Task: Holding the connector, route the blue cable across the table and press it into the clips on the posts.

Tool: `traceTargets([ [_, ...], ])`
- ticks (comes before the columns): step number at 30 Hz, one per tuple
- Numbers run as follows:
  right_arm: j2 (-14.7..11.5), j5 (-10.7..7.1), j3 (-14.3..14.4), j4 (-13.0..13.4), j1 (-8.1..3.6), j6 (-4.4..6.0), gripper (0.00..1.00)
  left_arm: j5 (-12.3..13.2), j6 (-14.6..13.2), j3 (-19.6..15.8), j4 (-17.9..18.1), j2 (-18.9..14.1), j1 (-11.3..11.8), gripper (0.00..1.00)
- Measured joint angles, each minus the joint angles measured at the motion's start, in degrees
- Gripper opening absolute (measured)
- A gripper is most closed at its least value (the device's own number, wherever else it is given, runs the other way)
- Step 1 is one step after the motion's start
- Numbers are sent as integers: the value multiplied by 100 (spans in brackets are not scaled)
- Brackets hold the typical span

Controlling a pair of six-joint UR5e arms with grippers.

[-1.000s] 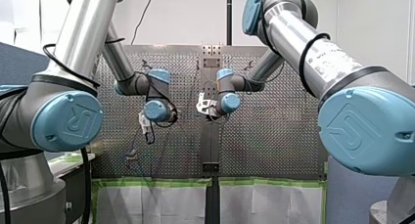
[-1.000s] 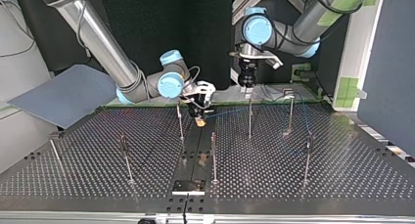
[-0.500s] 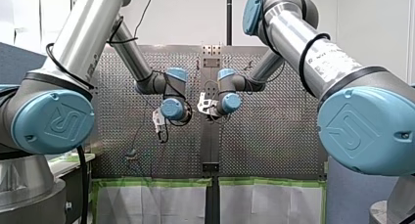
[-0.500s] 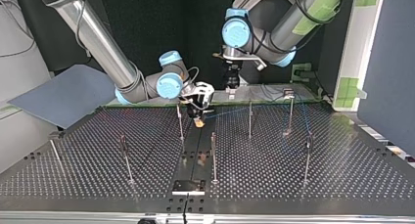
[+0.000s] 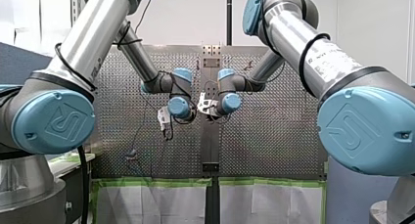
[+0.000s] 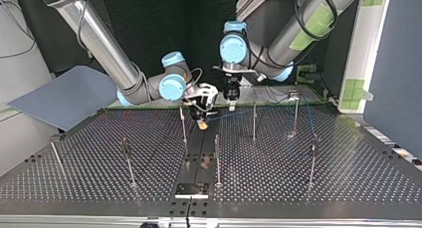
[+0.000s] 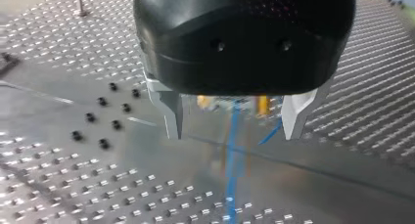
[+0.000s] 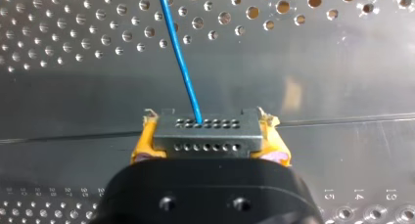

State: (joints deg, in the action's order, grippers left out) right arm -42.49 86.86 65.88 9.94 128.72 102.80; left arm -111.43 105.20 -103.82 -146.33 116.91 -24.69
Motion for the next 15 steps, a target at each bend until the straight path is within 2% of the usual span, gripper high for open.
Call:
traceTargets([
  [6,-2,-2,0,0,0,-1,0,57,3,296,-10,7,141,100],
  [15,-2,-4,-1,0,-6,11,0,247,16,335,-219,253,308,100],
])
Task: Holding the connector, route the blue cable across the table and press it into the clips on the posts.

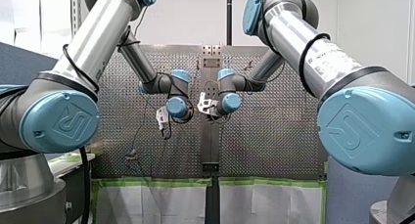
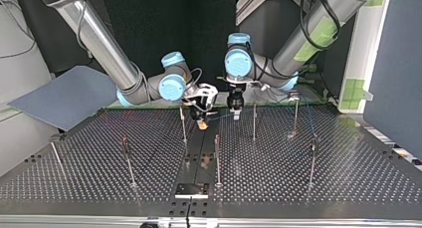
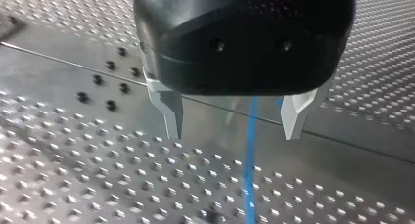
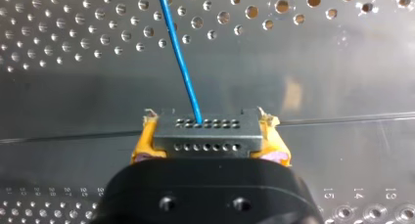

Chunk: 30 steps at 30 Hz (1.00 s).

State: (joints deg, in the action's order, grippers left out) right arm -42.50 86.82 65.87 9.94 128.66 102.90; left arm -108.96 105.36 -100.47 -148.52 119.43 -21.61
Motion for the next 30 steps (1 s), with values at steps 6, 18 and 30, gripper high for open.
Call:
traceTargets([
  [6,0,3,-3,0,-2,-9,0,3,6,12,105,82,38,100],
  [18,0,3,0,9,-2,-1,0,-50,10,436,206,433,67,100],
  [30,0,-10,-12,5,-2,11,0,-59,-12,608,-29,452,166,100],
])
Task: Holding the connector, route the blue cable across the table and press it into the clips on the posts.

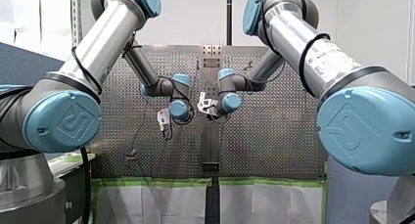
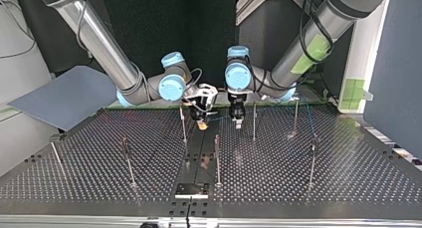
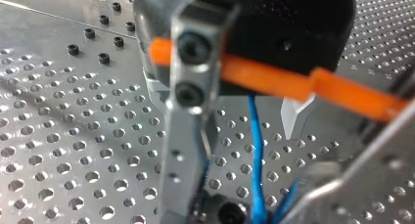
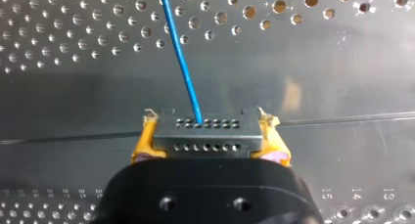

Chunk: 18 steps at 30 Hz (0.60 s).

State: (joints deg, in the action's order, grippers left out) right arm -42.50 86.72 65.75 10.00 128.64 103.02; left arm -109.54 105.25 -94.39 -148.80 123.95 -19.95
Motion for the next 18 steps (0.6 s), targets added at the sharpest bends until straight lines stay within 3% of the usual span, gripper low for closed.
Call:
traceTargets([
  [1,0,-2,-1,-2,0,0,0,-3,-4,0,-17,0,3,98],
  [2,0,-3,-2,-3,0,0,0,-5,-8,0,-26,0,4,76],
  [3,0,-4,-2,-3,0,1,0,-8,-13,1,-32,0,4,76],
  [4,0,-4,-2,-6,0,0,0,-12,-19,3,-37,0,2,60],
  [5,0,-5,-3,-8,0,-1,0,-14,-23,3,-40,0,1,33],
  [6,0,-5,-3,-11,1,-6,0,-16,-28,5,-41,-1,1,33],
  [8,-1,-5,-4,-21,4,-20,0,-50,-58,5,-47,-2,3,0],
  [18,-4,-11,-47,-182,33,-39,0,-165,-69,3,-288,-18,4,0],
])
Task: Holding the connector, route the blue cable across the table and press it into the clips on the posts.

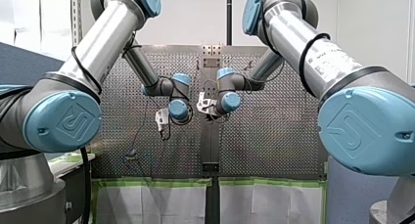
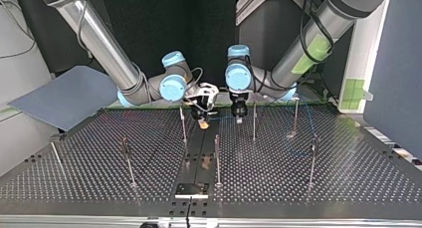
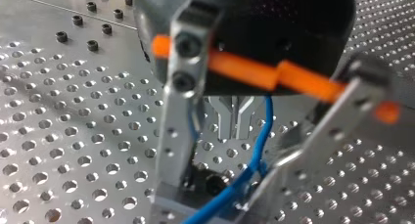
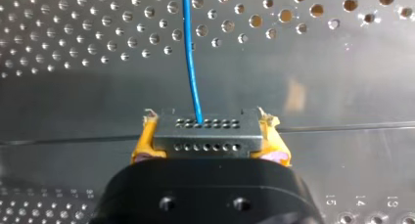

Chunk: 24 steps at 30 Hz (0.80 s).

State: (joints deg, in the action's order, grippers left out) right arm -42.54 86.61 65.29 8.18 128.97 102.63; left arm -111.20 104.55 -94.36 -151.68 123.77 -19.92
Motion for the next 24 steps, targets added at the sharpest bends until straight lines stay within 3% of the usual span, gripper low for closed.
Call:
traceTargets([
  [10,-281,57,1,-479,28,-150,0,-194,28,-119,-426,-362,-114,0],
  [15,-504,58,73,-708,25,-222,0,-215,26,-351,-386,-607,-125,0],
  [24,-974,69,242,-1064,45,-578,0,-235,-67,-833,-565,-1098,-208,0],
])
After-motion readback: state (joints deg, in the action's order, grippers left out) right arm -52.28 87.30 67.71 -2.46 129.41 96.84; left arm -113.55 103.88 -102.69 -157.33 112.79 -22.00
